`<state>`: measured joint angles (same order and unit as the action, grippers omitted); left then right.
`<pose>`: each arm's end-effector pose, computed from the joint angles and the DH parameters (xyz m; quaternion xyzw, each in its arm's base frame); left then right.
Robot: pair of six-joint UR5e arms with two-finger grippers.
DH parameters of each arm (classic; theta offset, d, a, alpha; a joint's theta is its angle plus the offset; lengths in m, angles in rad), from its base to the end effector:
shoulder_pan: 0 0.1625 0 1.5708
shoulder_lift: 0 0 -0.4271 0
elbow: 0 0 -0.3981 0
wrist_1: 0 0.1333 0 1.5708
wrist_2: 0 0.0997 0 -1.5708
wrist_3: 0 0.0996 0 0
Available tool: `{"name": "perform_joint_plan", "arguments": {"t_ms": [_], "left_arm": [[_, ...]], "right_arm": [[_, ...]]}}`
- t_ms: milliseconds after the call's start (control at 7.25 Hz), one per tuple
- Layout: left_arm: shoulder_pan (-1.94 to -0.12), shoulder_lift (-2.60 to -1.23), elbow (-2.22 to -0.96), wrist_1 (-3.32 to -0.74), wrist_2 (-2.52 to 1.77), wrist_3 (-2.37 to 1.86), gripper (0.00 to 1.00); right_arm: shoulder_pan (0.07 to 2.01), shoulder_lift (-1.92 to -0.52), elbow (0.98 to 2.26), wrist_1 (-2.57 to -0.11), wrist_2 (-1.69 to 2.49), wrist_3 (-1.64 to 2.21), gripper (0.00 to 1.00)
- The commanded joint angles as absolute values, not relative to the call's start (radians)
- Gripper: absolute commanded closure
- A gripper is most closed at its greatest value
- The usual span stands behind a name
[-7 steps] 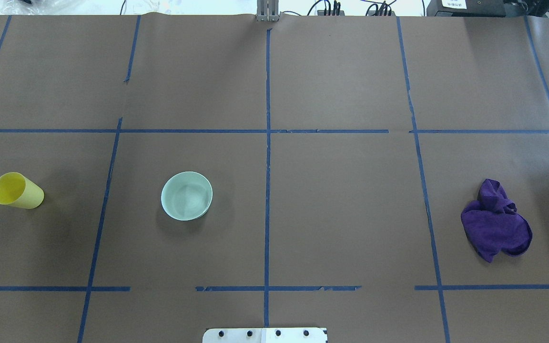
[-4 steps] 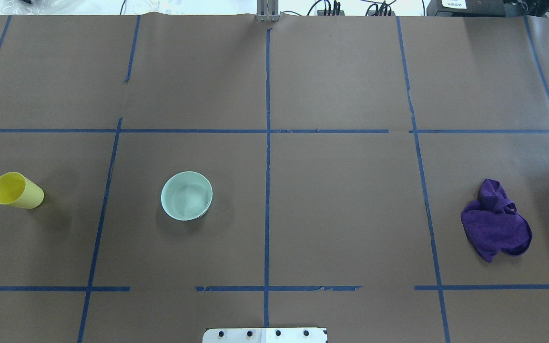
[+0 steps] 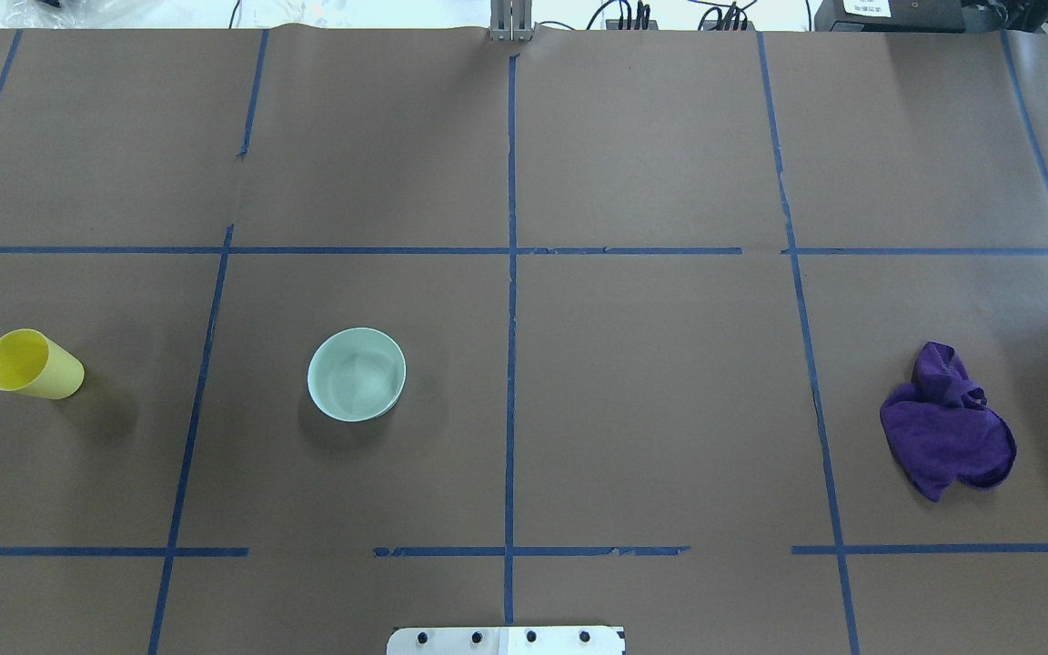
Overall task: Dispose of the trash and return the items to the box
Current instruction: 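Move the left gripper toward the yellow cup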
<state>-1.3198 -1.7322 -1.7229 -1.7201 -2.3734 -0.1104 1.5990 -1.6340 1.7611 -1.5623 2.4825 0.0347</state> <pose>0.0812 -0.5650 0.4787 0.1394 0.4120 0.1523 0.8875 0.0679 -0.4732 0.5852 0.0594 -0.4394 -0.0016 0.8963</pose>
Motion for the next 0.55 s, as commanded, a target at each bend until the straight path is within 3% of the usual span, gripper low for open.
{"name": "perform_joint_plan", "arguments": {"t_ms": [0, 414], "left_arm": [[-1.255, -1.700, -1.721, -1.753, -2.343, -0.197, 0.00], [-1.174, -1.528, -1.726, -2.056, -2.220, -0.473, 0.00]], "right_arm": [[1.579, -1.620, 1.763, -1.563, 2.484, 0.035, 0.00], [1.569, -1.620, 1.770, -1.562, 2.483, 0.038, 0.00]]}}
